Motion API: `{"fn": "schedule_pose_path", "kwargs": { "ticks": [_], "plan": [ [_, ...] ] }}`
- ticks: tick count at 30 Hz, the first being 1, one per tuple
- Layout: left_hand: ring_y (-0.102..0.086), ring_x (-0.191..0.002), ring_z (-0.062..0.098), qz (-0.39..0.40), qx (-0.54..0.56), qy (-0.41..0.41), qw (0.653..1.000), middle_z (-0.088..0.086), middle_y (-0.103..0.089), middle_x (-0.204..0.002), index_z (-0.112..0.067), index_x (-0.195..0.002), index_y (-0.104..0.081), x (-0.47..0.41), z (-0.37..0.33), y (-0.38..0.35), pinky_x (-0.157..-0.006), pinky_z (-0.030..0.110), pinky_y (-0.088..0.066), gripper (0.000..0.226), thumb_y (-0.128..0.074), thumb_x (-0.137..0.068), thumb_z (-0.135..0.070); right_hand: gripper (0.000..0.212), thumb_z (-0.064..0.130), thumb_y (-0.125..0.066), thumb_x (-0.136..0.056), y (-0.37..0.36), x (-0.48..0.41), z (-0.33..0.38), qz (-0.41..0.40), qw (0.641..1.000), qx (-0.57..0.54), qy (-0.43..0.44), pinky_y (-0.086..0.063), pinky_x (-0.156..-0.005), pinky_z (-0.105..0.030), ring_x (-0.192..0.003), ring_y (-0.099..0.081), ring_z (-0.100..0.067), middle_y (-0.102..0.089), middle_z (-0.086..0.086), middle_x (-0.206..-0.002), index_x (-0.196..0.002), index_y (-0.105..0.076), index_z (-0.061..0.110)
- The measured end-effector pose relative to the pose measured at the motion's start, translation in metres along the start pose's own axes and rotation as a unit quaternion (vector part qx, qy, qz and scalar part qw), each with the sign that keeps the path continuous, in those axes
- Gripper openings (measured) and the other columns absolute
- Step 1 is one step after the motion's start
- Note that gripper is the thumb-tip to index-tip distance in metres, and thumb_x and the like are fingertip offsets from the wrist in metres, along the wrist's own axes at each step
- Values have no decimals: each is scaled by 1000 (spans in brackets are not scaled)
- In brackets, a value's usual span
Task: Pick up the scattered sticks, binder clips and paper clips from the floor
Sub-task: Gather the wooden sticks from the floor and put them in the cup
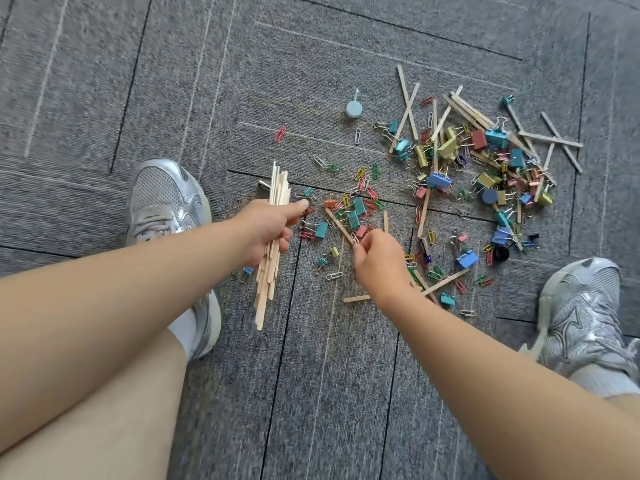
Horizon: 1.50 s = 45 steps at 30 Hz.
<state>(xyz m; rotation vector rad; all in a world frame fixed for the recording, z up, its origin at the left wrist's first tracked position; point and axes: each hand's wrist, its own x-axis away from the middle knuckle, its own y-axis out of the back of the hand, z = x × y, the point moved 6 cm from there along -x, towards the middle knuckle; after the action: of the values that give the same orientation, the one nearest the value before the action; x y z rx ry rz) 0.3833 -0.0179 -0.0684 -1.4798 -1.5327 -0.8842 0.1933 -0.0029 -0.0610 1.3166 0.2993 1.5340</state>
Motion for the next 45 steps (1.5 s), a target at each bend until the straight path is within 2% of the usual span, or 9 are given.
{"fn": "schedule_pose_path", "kwargs": {
  "ticks": [3, 8, 13, 18, 23, 27, 32, 39, 45],
  "plan": [
    [-37, -46, 5, 23, -5, 3, 1000, 1, -48, -77, -6, -101, -56, 1, 3, -7, -35, 15, -35, 31, -71, -83, -27, 14, 19, -53, -95, -4, 4, -2, -14, 999, -45, 10, -49, -65, -31, -73, -58, -16, -61, -3, -98, -106, -59, 14],
    [-37, -47, 6, 36, -24, 7, 999, 2, -49, -78, -5, -95, -55, 3, 6, -9, -35, 15, -35, 28, -70, -84, -27, 29, 27, -62, -90, -9, -9, -8, 8, 996, 81, -25, -48, -85, -39, -98, -55, -26, -51, -8, -111, -110, -55, 7],
    [-38, -48, 6, 21, -23, 5, 999, 2, -49, -80, -5, -100, -54, 0, 6, -9, -36, 16, -35, 32, -71, -83, -26, 19, 24, -50, -97, -11, -8, -4, 36, 994, 102, -8, -46, -82, -37, -97, -53, -26, -50, -7, -107, -102, -57, 7],
    [-36, -45, 4, 41, -20, -35, 998, 4, -63, -96, -10, -115, -57, 3, 2, -33, -36, 16, -34, 42, -73, -80, -28, 10, 13, -41, -100, 5, 16, 9, 49, 985, -161, 31, -35, -51, -15, -67, -49, -8, -56, 0, -84, -91, -47, 14],
    [-35, -42, 3, 69, -15, -19, 997, 4, -59, -90, -11, -103, -56, 5, 5, -49, -34, 15, -31, 24, -69, -85, -22, 9, 11, -34, -98, 18, 3, -24, -38, 982, -178, -49, -43, -52, -35, -63, -48, -16, -53, -5, -85, -103, -40, 15],
    [-34, -42, 4, 77, -20, -4, 997, 2, -57, -79, -7, -105, -54, 5, 10, -47, -33, 14, -30, 26, -66, -86, -20, 25, 36, -52, -95, 22, -29, -52, -19, 990, -70, -117, -43, -57, -34, -65, -50, -18, -53, -2, -81, -95, -46, 11],
    [-34, -40, 4, 54, -30, 4, 998, 4, -57, -82, -7, -109, -55, 0, 13, -42, -33, 14, -30, 30, -68, -85, -19, 25, 27, -43, -99, 41, -41, -37, -39, 999, -2, -36, -34, -57, -32, -69, -48, -22, -53, -5, -80, -82, -50, 9],
    [-35, -41, 4, 66, -39, 1, 997, 1, -53, -73, -8, -110, -56, 2, 13, -48, -32, 14, -31, 30, -68, -85, -19, 10, 18, -61, -85, 86, -12, -21, -137, 977, -145, 73, -39, -62, -24, -70, -48, -12, -55, 1, -81, -82, -60, 9],
    [-36, -42, 5, 58, -41, 1, 997, 3, -55, -79, -9, -107, -56, -3, 14, -42, -33, 15, -31, 26, -67, -86, -19, 8, 17, -45, -96, 21, 15, -37, 133, 988, -38, 75, -42, -47, -23, -56, -47, -12, -58, -4, -86, -102, -44, 12]
  ]
}}
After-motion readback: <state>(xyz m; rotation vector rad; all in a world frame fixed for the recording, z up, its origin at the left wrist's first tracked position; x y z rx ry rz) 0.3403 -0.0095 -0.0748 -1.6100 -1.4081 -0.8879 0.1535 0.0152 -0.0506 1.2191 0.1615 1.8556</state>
